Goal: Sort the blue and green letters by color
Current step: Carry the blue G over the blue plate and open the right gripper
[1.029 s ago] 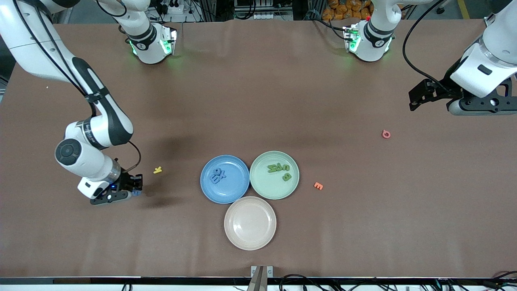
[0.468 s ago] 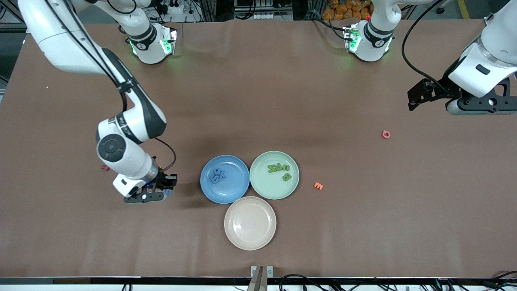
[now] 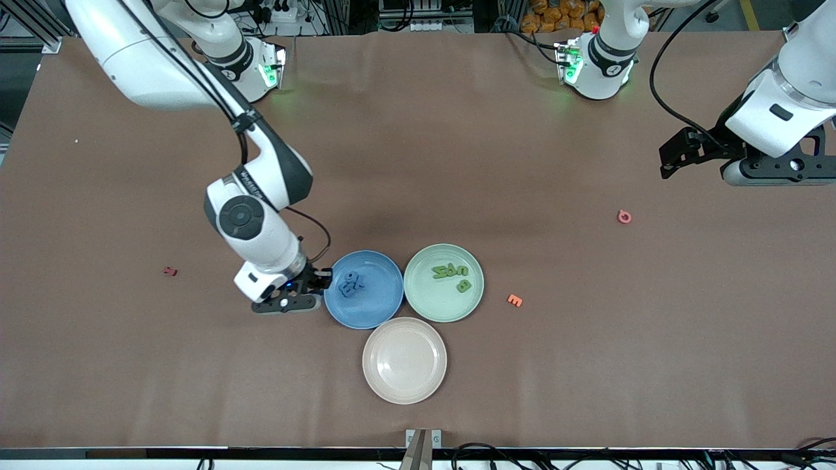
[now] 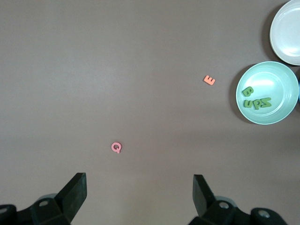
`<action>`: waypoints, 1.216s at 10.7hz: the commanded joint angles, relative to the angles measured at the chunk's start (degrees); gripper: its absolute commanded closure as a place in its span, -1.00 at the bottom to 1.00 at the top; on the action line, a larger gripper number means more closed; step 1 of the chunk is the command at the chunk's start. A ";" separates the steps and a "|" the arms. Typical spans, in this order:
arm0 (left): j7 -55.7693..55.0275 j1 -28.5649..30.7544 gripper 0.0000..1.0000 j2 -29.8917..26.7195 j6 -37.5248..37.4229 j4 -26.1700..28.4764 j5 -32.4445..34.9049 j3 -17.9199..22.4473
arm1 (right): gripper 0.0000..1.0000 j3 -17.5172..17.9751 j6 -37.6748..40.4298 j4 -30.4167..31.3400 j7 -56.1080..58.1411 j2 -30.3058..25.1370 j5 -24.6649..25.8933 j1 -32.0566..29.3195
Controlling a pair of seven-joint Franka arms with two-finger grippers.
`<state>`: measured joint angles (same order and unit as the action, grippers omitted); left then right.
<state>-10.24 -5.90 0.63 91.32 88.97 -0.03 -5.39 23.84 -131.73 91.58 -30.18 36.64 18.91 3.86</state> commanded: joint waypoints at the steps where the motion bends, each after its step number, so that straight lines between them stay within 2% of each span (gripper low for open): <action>1: 1.10 0.10 -1.00 0.25 -1.06 -0.99 -0.32 -0.06 | 1.00 -0.90 1.04 -3.34 -4.44 1.33 0.51 5.09; 6: 1.27 0.19 -1.00 0.16 -1.06 -0.99 -0.32 -0.06 | 1.00 -5.19 0.86 -4.92 -6.99 3.70 0.87 10.45; 7: 1.27 0.19 -1.00 0.16 -1.06 -0.99 -0.32 -0.06 | 0.84 -5.38 0.86 -4.92 -7.08 3.70 0.86 10.64; 8: 1.27 0.19 -1.00 0.16 -1.06 -0.99 -0.32 -0.06 | 0.38 -5.38 0.86 -5.01 -7.08 3.62 0.86 10.64; 9: 1.27 0.19 -1.00 0.16 -1.06 -0.99 -0.32 -0.06 | -0.88 -5.38 0.86 -5.27 -8.21 3.62 0.78 10.64; 10: 1.27 0.19 -1.00 0.16 -1.06 -0.99 -0.32 -0.06 | -1.00 -5.38 0.86 -5.36 -9.36 3.62 0.78 10.73; 13: 1.27 0.19 -1.00 0.16 -1.06 -0.99 -0.32 -0.06 | -1.00 -5.38 0.95 -5.71 -9.45 3.44 0.78 10.73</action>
<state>-10.24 -5.91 0.63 91.32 88.96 -0.03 -5.40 18.98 -131.55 87.54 -37.90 39.60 18.96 13.72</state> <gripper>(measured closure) 0.000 0.278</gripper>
